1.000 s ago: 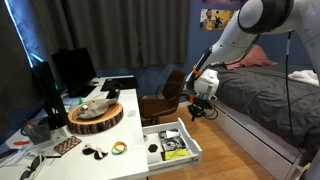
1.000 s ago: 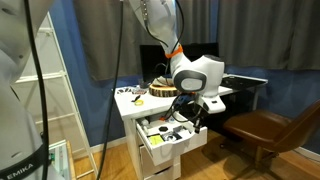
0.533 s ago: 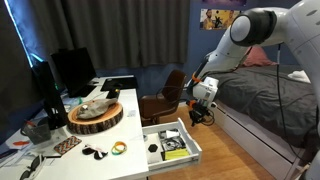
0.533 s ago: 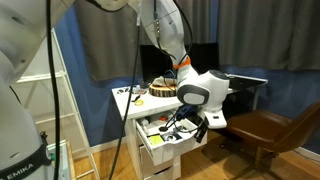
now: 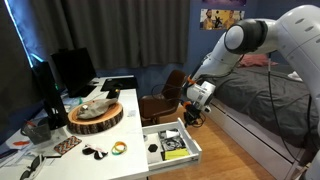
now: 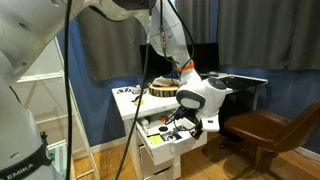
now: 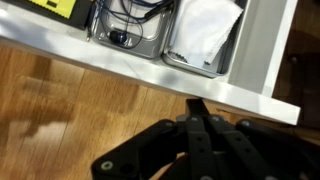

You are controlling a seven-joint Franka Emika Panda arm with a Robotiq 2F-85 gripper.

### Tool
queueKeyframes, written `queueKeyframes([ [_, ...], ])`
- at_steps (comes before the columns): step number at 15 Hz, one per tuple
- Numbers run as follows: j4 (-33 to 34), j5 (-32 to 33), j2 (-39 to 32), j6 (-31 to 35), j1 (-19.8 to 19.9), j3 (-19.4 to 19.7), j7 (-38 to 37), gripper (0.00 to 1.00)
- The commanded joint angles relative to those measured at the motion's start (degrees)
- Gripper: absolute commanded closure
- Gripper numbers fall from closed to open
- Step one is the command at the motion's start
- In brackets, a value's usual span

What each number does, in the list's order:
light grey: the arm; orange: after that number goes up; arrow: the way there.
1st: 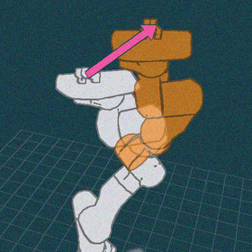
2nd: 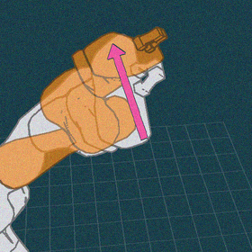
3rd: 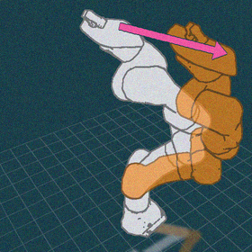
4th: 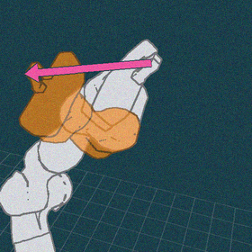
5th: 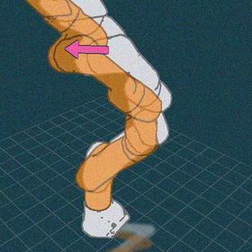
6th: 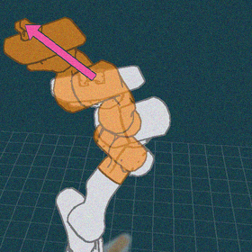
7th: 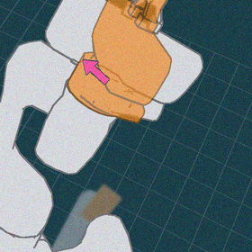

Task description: Close the open drawer

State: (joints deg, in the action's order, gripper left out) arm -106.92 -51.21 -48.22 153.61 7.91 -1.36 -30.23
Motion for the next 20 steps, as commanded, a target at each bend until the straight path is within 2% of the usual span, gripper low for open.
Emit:
queueKeyframes([
  [1,3.4,-5.3,-2.2,-0.3,0.2,-1.2,0.8,1.0],
  [11,6.7,-11.1,-5.3,-4.6,-2.8,-2.6,0.5,1.0],
  [20,11.4,-9.4,-9.6,-6.2,-10.0,-2.7,-1.5,1.0],
])
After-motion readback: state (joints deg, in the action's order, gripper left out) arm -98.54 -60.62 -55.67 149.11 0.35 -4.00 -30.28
